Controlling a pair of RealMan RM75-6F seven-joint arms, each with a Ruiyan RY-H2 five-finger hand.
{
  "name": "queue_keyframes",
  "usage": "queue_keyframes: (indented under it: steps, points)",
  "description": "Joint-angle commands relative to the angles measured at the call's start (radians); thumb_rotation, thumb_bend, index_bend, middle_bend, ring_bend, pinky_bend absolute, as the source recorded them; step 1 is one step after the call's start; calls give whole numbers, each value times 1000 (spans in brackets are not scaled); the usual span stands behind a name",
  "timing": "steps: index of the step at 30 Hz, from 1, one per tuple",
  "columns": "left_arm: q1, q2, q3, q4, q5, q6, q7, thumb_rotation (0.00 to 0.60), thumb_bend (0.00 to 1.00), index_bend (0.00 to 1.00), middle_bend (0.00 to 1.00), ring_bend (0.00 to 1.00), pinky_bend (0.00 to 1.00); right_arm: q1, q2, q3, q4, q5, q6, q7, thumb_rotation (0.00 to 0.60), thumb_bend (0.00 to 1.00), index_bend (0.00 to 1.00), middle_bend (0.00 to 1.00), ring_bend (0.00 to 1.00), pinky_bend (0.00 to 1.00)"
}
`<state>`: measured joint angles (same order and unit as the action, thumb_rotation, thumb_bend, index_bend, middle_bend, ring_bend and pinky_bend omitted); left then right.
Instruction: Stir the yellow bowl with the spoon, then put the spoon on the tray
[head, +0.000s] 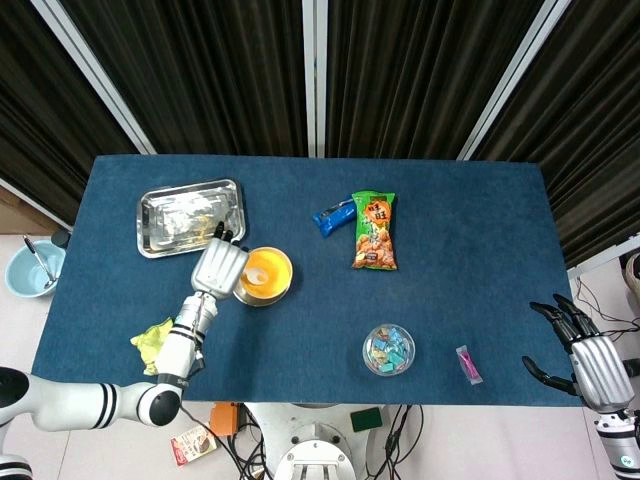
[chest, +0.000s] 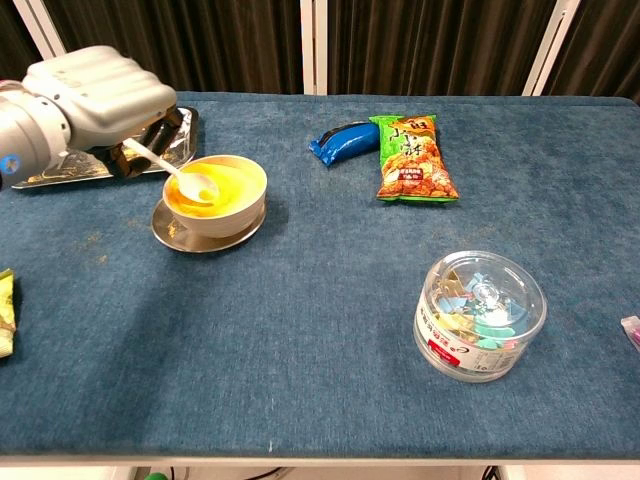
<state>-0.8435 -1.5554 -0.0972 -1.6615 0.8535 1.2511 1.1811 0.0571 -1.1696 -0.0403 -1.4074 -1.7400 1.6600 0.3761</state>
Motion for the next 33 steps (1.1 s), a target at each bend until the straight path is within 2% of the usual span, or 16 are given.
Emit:
queue_keyframes:
  steps: [1,10,18,25,33]
  points:
    - [-41,-8,6,-18,-27,10,95,600,417,595,515,300,187,-1,-1,0,2,1,2,2,600,245,172,217,78,188]
    - [-99,-33,10,6,-55,54,262,600,422,603,534,312,186,-7,-3,1,13,9,6,12,600,245,172,217,78,188]
    - [-116,-78,55,89,-17,90,351,600,427,604,537,312,183,-7,-6,2,23,15,1,21,600,245,171,217,78,188]
    - [-108,-123,83,146,8,90,368,600,432,618,545,318,183,-4,-9,2,27,16,-5,23,600,246,172,217,78,188]
    - [-89,-154,74,166,25,66,300,600,432,623,547,318,182,-5,-11,2,28,20,-8,24,600,247,172,217,79,188]
